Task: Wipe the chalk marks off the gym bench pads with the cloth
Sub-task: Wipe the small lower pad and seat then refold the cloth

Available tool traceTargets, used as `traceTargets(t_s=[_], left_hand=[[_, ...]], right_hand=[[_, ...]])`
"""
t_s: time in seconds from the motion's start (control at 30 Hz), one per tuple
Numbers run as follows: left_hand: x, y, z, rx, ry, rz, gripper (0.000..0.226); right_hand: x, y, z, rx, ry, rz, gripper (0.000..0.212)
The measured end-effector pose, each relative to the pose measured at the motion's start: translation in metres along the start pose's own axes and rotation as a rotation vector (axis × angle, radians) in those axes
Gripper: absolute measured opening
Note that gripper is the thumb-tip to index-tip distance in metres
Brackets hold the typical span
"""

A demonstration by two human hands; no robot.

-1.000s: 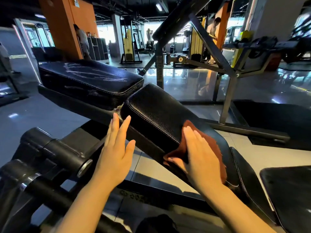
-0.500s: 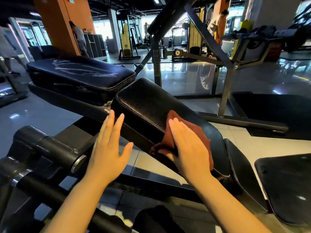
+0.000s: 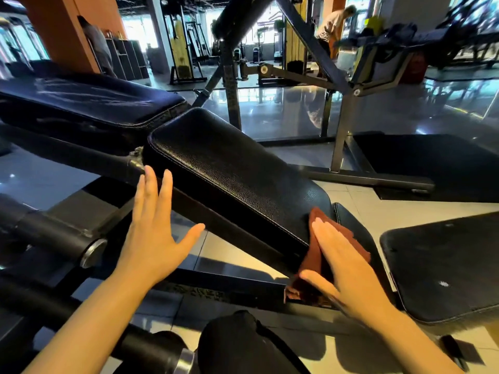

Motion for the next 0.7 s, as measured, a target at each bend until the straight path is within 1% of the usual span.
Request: traceTargets(t_s=[0.07, 0.13, 0.2, 0.27, 0.33, 0.4, 0.43, 0.47, 0.5, 0.53, 0.57, 0.6, 0.67, 0.7], left_hand=[[0.000, -0.001, -0.002, 0.005, 0.005, 0.002, 0.104], [0.001, -0.001, -0.004, 0.000, 0.009, 0.004, 0.103], [0.002, 0.001, -0.004, -0.020, 0.008, 0.009, 0.103], [0.003, 0.002, -0.005, -0.034, 0.007, 0.027, 0.101], [0.009, -0.003, -0.010, -0.008, 0.013, 0.059, 0.099], [0.018, -0.011, -0.020, 0.069, 0.028, 0.091, 0.096], [0.022, -0.017, -0.026, 0.111, 0.043, 0.110, 0.094], [0.027, -0.023, -0.032, 0.142, 0.060, 0.131, 0.093], [0.030, -0.029, -0.037, 0.162, 0.070, 0.147, 0.094], [0.033, -0.035, -0.040, 0.175, 0.071, 0.151, 0.096], [0.035, -0.039, -0.042, 0.184, 0.062, 0.142, 0.097], [0.036, -0.042, -0.043, 0.184, 0.047, 0.123, 0.098], [0.037, -0.048, -0.043, 0.156, 0.014, 0.098, 0.101], [0.038, -0.050, -0.042, 0.146, 0.014, 0.093, 0.102]], right_hand=[[-0.022, -0.005, 0.017, 0.112, 0.108, -0.050, 0.078], [-0.053, -0.011, 0.046, 0.137, 0.157, -0.106, 0.079], [-0.078, -0.019, 0.069, 0.105, 0.180, -0.128, 0.084], [-0.084, -0.019, 0.069, 0.123, 0.218, -0.152, 0.088], [-0.067, -0.011, 0.055, 0.144, 0.226, -0.137, 0.093], [-0.037, -0.015, 0.021, 0.139, 0.143, -0.116, 0.088], [-0.018, -0.020, -0.003, 0.109, 0.036, -0.101, 0.083], [-0.002, -0.022, -0.025, 0.026, -0.091, -0.080, 0.078], [0.011, -0.021, -0.041, -0.093, -0.208, -0.054, 0.067], [0.019, -0.016, -0.049, -0.166, -0.264, -0.013, 0.051], [0.021, -0.012, -0.054, -0.185, -0.237, -0.016, 0.043], [0.020, -0.009, -0.053, -0.156, -0.191, -0.024, 0.047], [0.011, -0.001, -0.036, -0.246, -0.112, -0.030, 0.060], [0.005, -0.004, -0.022, -0.191, -0.034, -0.077, 0.064]])
Point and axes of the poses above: each hand's wrist, its own x-axis away from the middle knuckle, its own y-axis out of the back of the hand, z = x × y, the point moved 5 cm from there along -x, towards the middle knuckle, and after that the axes turned 5 degrees about -z, right-handed, at the moved point
